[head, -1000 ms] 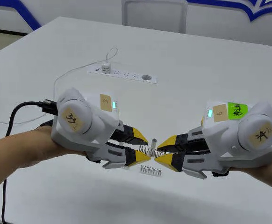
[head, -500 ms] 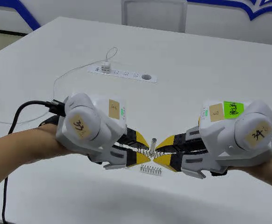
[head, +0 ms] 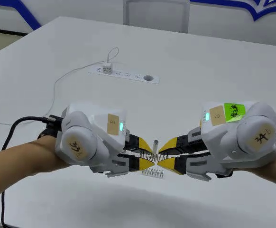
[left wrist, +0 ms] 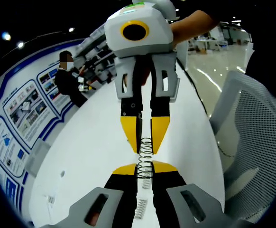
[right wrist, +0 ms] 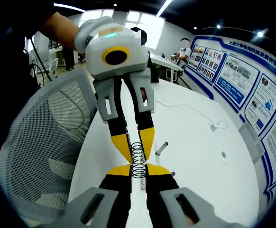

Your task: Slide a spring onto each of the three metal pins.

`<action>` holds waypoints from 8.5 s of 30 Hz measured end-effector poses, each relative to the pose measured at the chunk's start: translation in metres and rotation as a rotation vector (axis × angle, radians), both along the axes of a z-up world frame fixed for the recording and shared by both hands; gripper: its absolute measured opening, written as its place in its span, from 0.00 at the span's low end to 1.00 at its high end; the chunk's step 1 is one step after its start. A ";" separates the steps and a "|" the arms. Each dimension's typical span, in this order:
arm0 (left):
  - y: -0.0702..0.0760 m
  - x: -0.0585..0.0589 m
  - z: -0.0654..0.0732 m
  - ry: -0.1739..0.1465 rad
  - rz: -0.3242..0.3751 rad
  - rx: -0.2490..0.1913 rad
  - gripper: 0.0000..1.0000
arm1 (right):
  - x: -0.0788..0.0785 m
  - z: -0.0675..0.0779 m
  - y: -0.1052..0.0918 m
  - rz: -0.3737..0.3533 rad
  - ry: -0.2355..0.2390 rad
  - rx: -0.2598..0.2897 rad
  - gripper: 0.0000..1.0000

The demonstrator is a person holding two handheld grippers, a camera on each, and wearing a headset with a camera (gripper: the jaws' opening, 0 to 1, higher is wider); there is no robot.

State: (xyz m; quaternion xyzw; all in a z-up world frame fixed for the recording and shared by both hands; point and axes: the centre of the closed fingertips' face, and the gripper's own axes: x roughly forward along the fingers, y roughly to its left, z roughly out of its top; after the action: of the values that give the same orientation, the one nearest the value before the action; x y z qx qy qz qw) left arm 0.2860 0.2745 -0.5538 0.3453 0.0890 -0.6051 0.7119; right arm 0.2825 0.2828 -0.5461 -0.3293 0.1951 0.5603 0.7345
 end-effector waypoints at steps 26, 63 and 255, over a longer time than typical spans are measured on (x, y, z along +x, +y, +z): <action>0.007 0.008 0.016 0.008 0.065 -0.084 0.10 | 0.012 0.014 -0.003 -0.118 0.113 0.201 0.16; 0.003 0.014 0.019 0.097 0.146 -0.181 0.10 | 0.010 0.039 0.010 -0.222 0.280 0.474 0.11; 0.091 0.028 -0.050 0.370 0.504 -0.294 0.83 | 0.040 -0.126 -0.013 -0.315 0.332 0.008 0.11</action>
State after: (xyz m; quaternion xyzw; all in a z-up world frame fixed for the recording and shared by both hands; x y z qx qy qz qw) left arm 0.3141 0.3656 -0.6038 0.0906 0.2109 -0.4691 0.8528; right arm 0.3223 0.2701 -0.6719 -0.1950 0.3601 0.4862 0.7720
